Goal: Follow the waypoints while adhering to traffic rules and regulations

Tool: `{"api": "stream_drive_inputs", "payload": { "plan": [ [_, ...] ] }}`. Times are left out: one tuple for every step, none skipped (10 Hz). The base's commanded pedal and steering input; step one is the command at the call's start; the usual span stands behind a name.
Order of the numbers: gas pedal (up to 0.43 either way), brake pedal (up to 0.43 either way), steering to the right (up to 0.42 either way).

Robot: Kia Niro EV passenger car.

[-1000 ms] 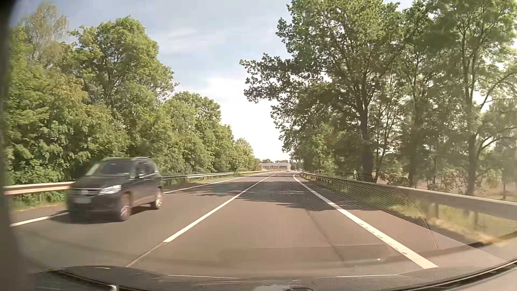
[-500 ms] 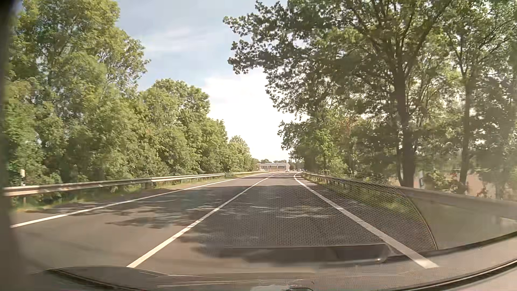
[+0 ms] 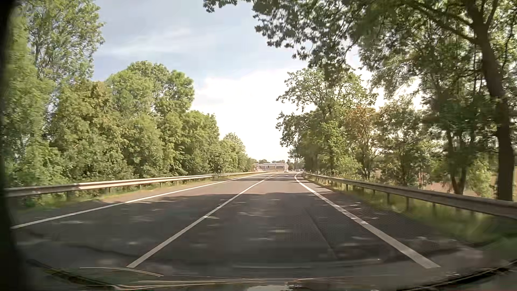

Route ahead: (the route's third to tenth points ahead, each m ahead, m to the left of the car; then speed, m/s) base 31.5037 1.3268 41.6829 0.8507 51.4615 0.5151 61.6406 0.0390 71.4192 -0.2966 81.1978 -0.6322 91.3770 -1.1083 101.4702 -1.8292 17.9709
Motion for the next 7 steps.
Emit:
{"api": "stream_drive_inputs", "payload": {
  "plan": [
    [0.0, 0.0, 0.0],
    [0.0, 0.006, 0.0],
    [0.0, 0.018, 0.001],
    [0.0, 0.061, 0.001],
    [0.0, 0.098, 0.001],
    [0.0, 0.165, 0.001],
    [0.0, 0.183, 0.001]
  ]
}}
